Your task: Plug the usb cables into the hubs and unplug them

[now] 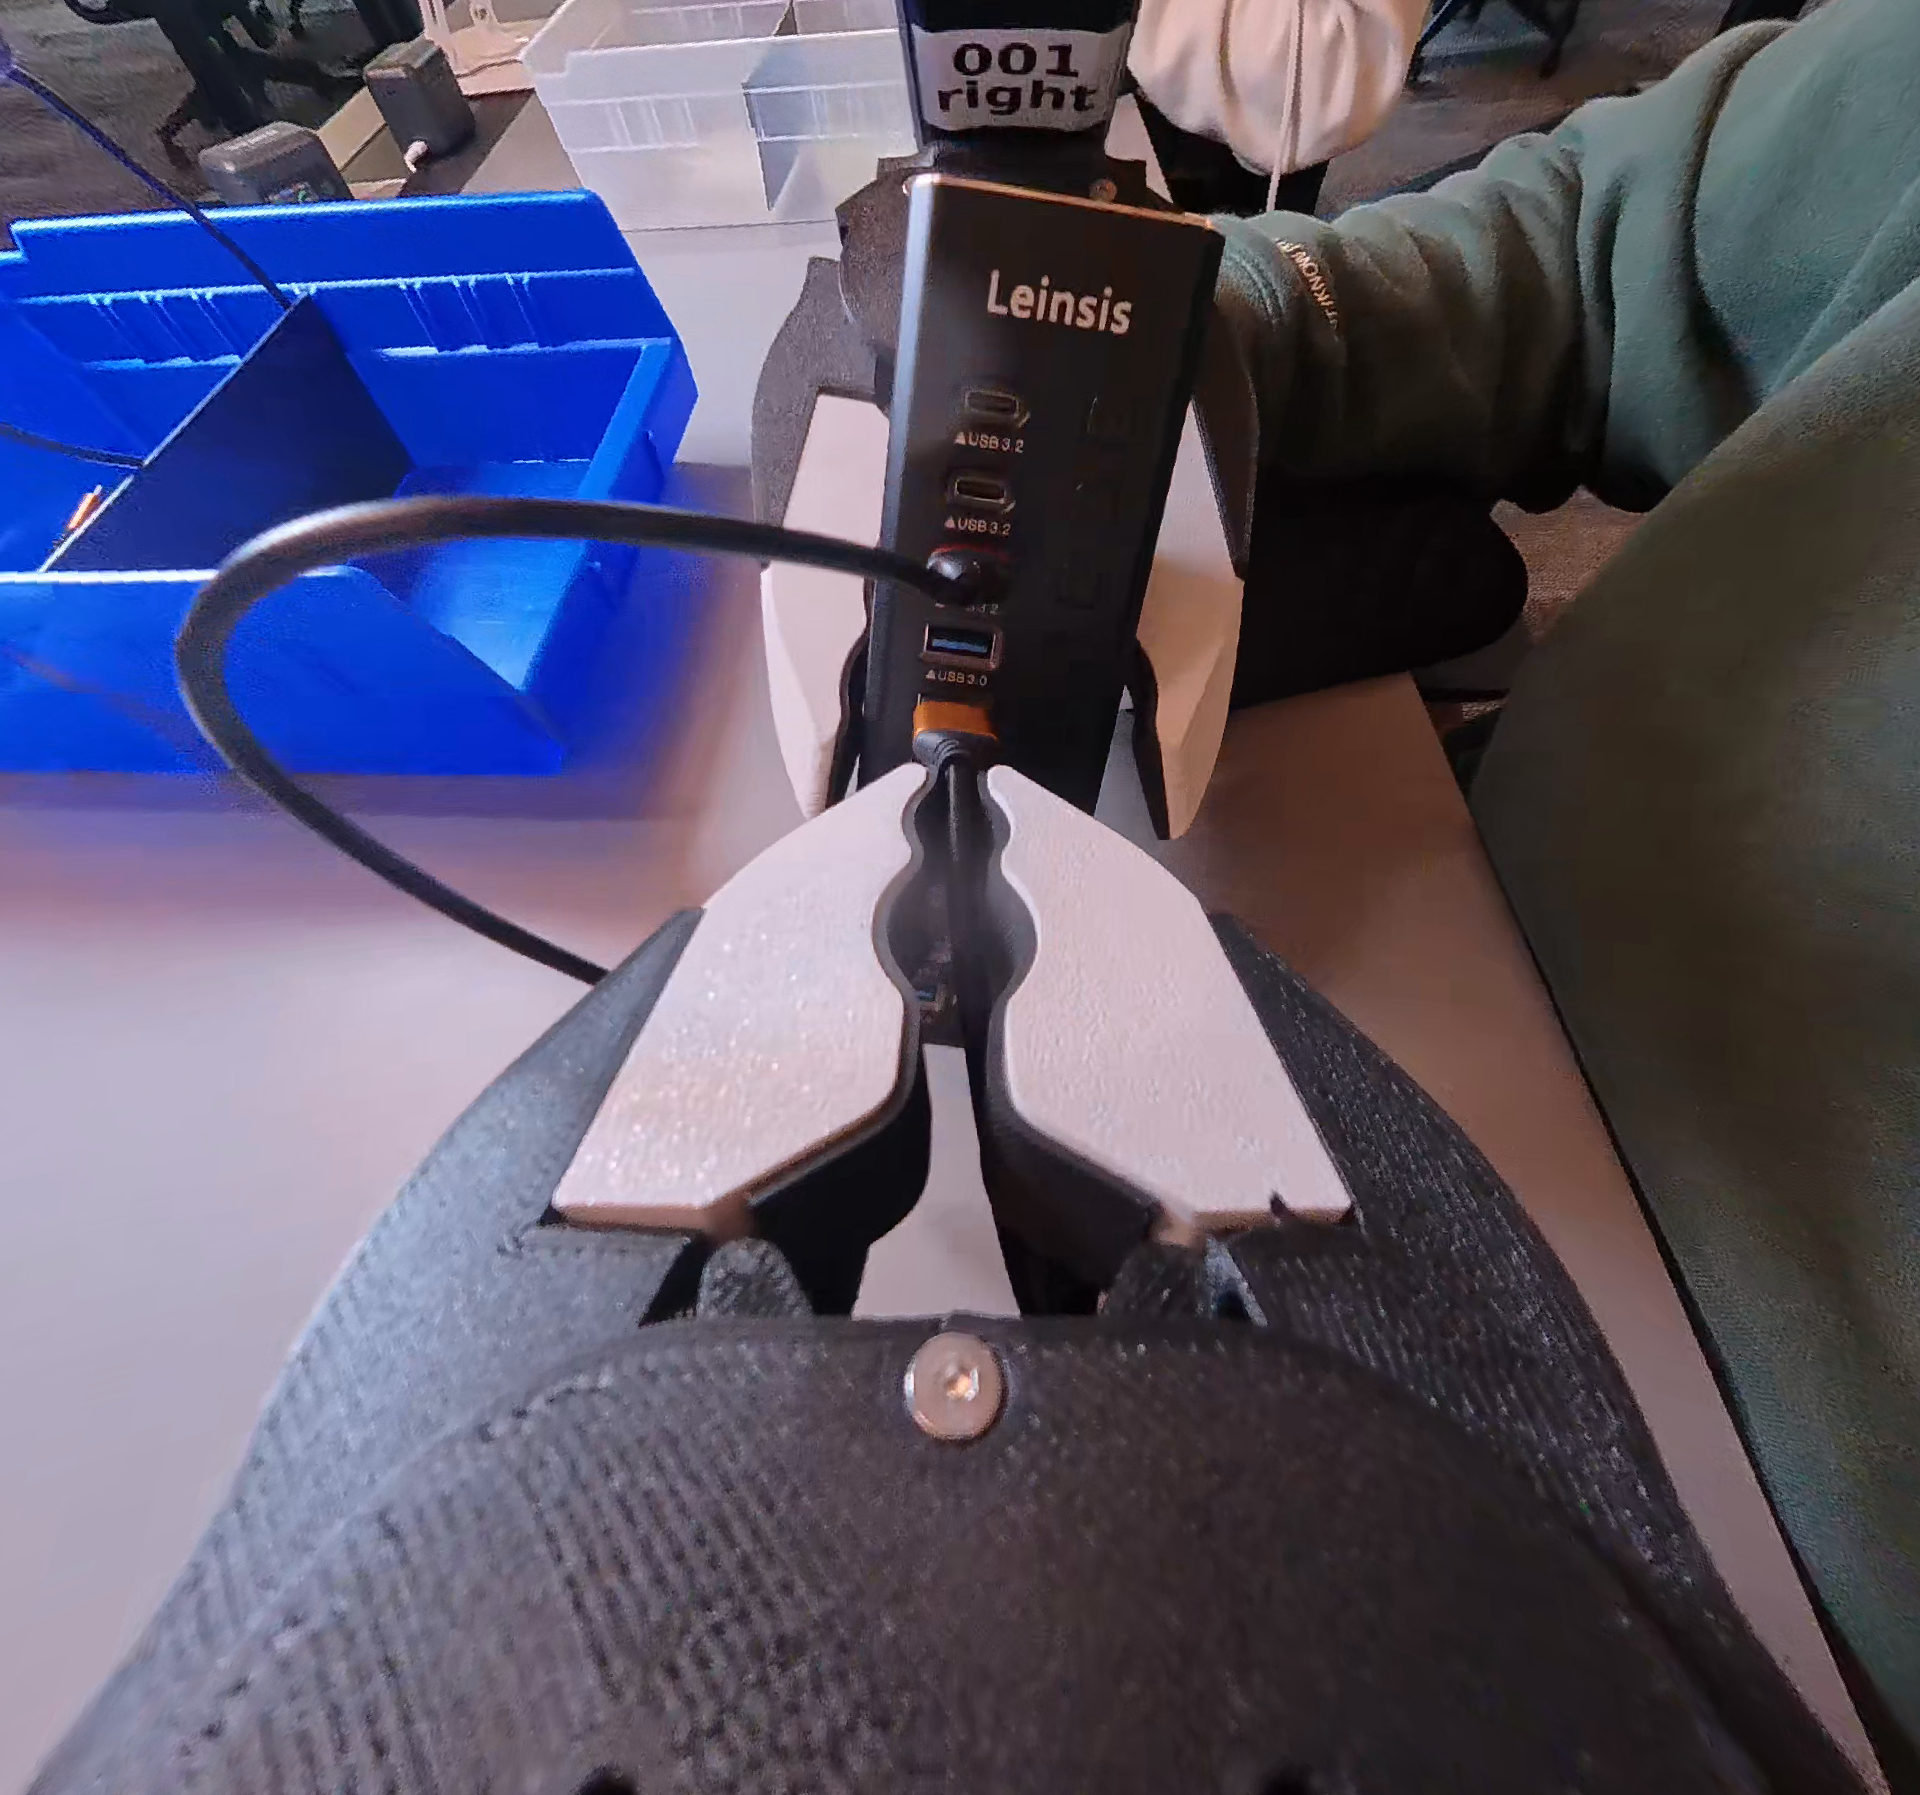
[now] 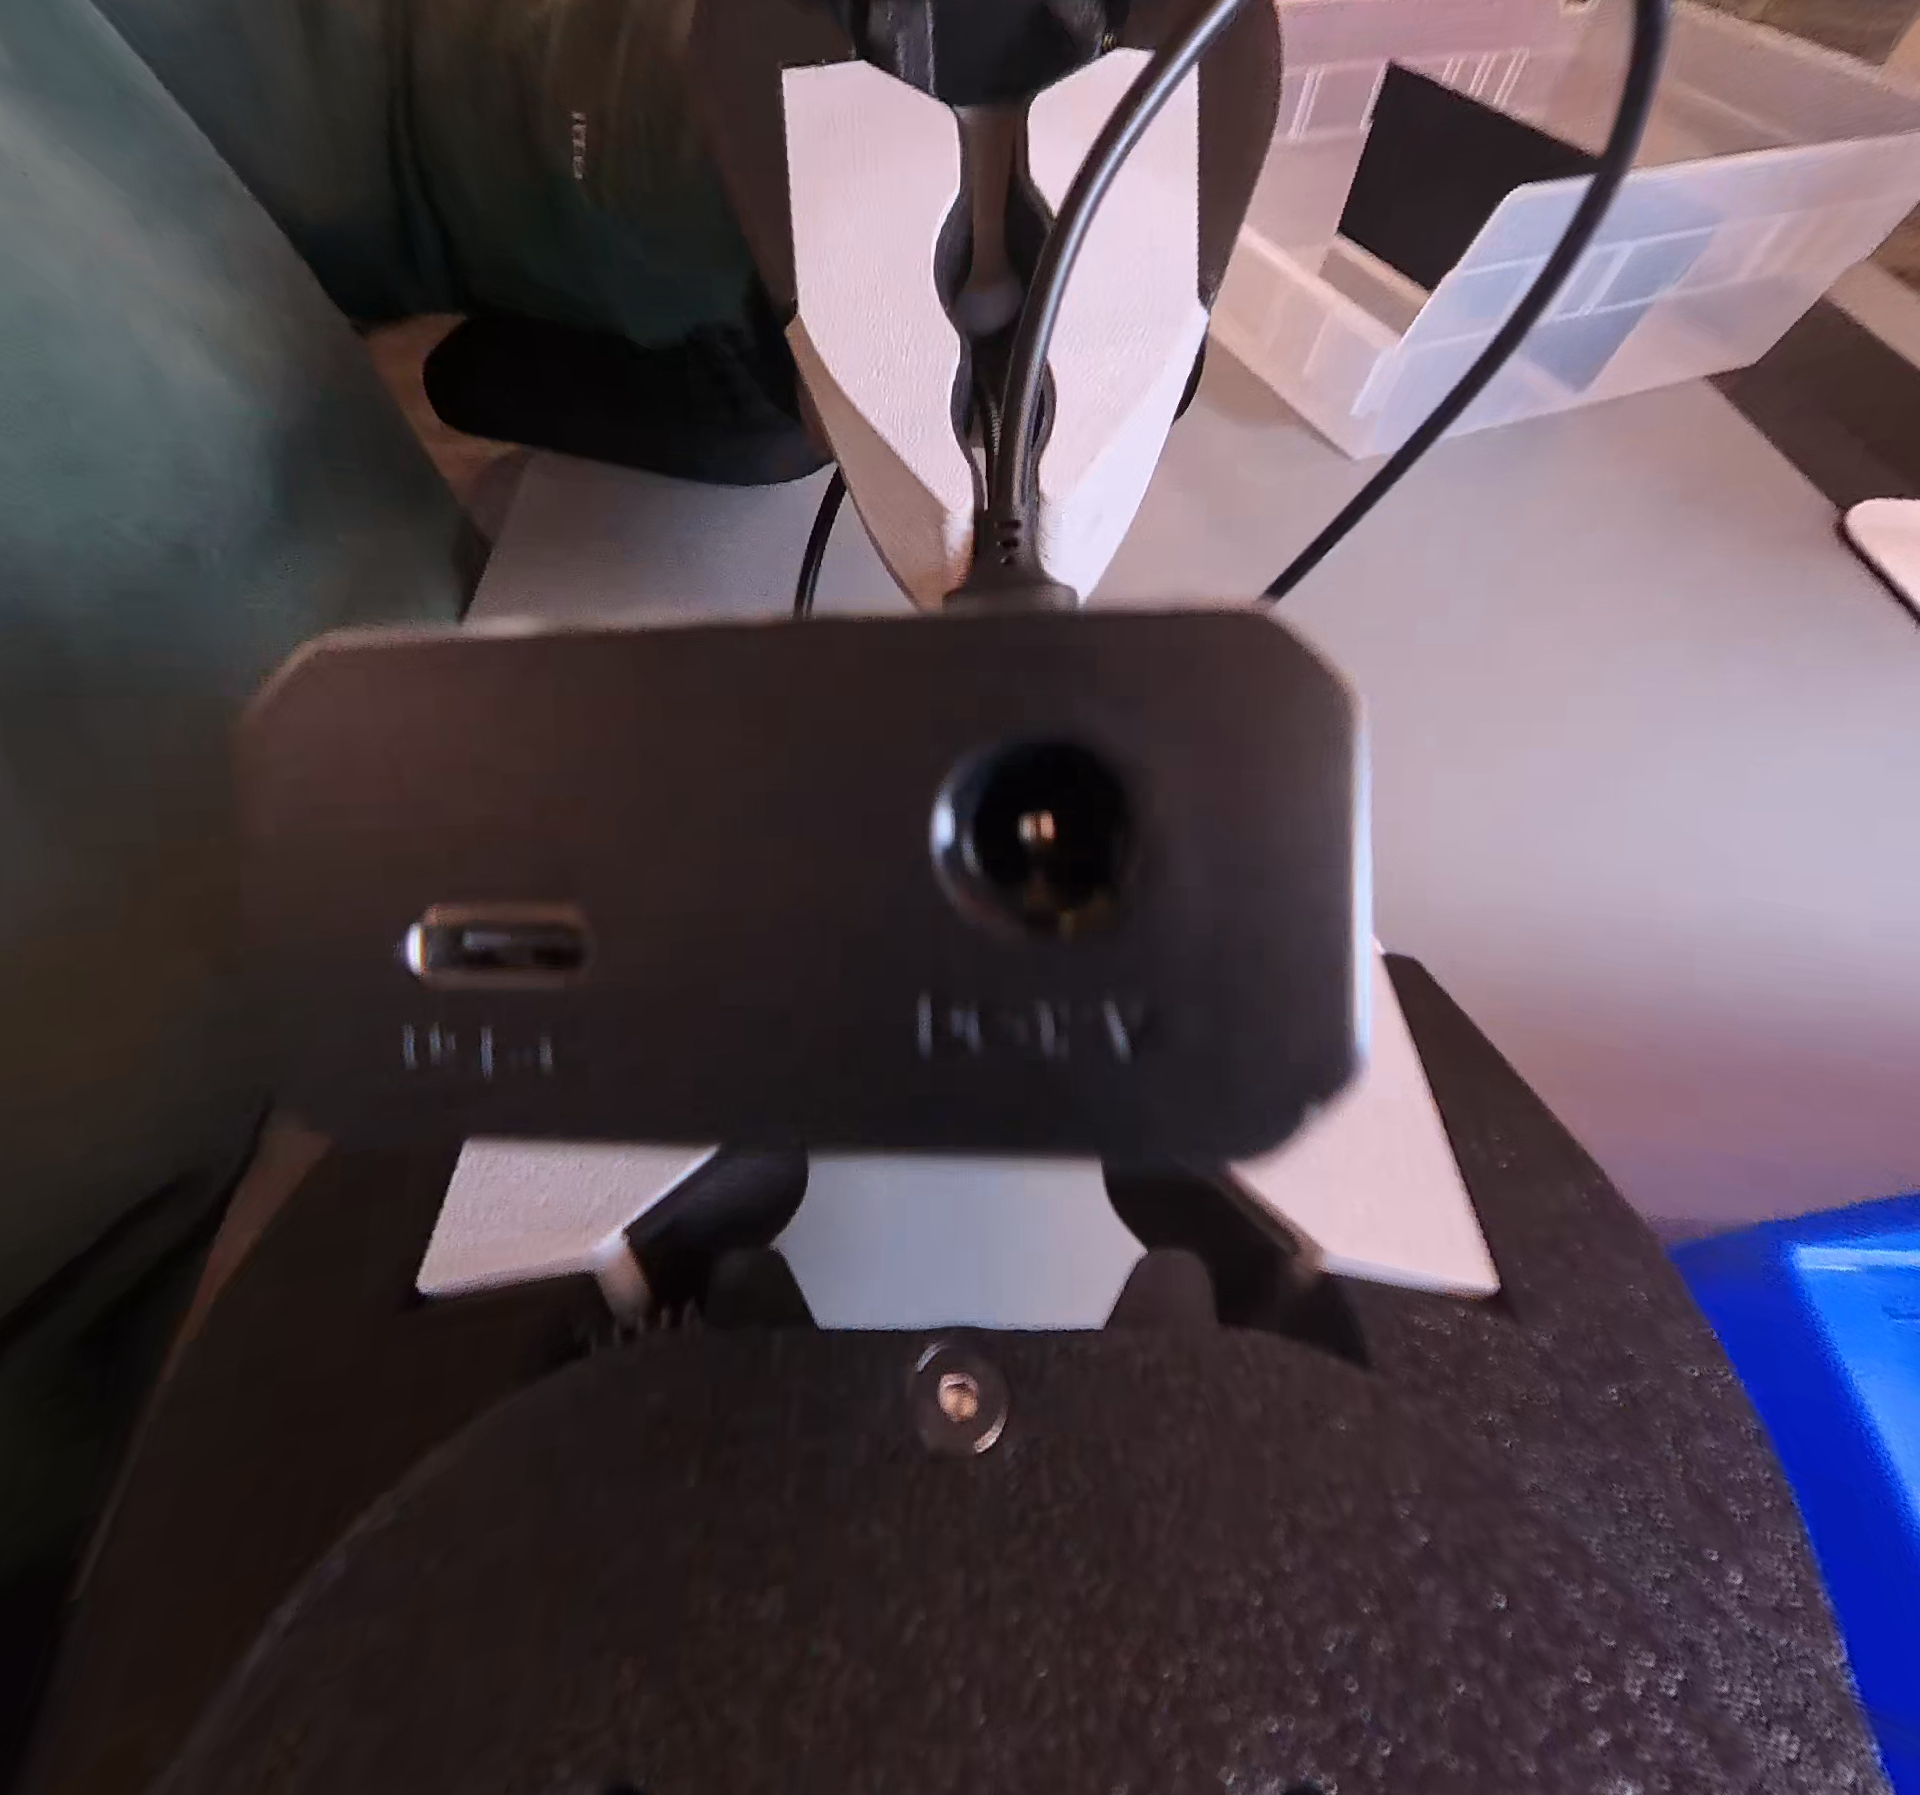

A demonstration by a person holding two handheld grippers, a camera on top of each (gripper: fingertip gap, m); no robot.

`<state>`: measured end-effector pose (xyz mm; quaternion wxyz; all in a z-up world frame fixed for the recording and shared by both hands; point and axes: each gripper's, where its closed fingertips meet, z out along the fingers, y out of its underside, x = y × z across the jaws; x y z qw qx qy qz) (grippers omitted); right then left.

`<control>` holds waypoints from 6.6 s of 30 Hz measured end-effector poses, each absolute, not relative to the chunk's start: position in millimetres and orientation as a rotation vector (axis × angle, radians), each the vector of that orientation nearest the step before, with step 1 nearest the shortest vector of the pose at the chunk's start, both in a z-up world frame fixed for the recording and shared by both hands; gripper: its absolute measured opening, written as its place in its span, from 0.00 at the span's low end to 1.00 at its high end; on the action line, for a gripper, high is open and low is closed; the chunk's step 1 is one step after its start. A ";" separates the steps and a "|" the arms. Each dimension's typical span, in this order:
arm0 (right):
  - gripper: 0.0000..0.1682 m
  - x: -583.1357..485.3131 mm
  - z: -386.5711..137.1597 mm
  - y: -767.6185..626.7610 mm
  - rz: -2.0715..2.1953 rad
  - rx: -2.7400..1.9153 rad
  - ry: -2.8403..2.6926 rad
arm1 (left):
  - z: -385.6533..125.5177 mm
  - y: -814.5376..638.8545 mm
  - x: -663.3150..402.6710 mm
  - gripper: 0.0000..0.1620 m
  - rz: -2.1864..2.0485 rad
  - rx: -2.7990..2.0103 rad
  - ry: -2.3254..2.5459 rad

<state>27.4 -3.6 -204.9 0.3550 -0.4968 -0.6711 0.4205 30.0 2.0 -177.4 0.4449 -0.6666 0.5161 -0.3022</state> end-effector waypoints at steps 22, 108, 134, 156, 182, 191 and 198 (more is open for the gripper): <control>0.42 24.2 -198.9 -4.7 1.161 -1.251 -1.681 | -178.3 2.8 24.0 0.04 -0.620 -1.634 1.297; 0.40 24.7 -188.3 -4.5 1.307 -1.170 -1.553 | -191.7 -3.4 27.1 0.07 -0.680 -1.663 1.318; 0.37 37.1 -224.5 7.1 1.072 -1.286 -1.767 | -209.0 7.8 29.7 0.07 -0.695 -1.682 1.284; 0.37 30.4 -209.5 9.0 1.050 -1.246 -1.688 | -197.0 9.3 26.1 0.06 -0.700 -1.695 1.228; 0.37 26.9 -186.3 10.7 1.039 -1.217 -1.588 | -171.4 11.6 6.8 0.12 -0.467 -1.612 1.285; 0.37 57.2 -101.0 52.3 1.021 -1.173 -1.348 | -131.2 9.0 -58.2 0.12 -0.544 -1.497 0.922; 0.37 63.9 6.7 140.8 0.692 -1.197 -1.314 | -155.1 29.7 -84.8 0.11 -0.695 -1.533 0.706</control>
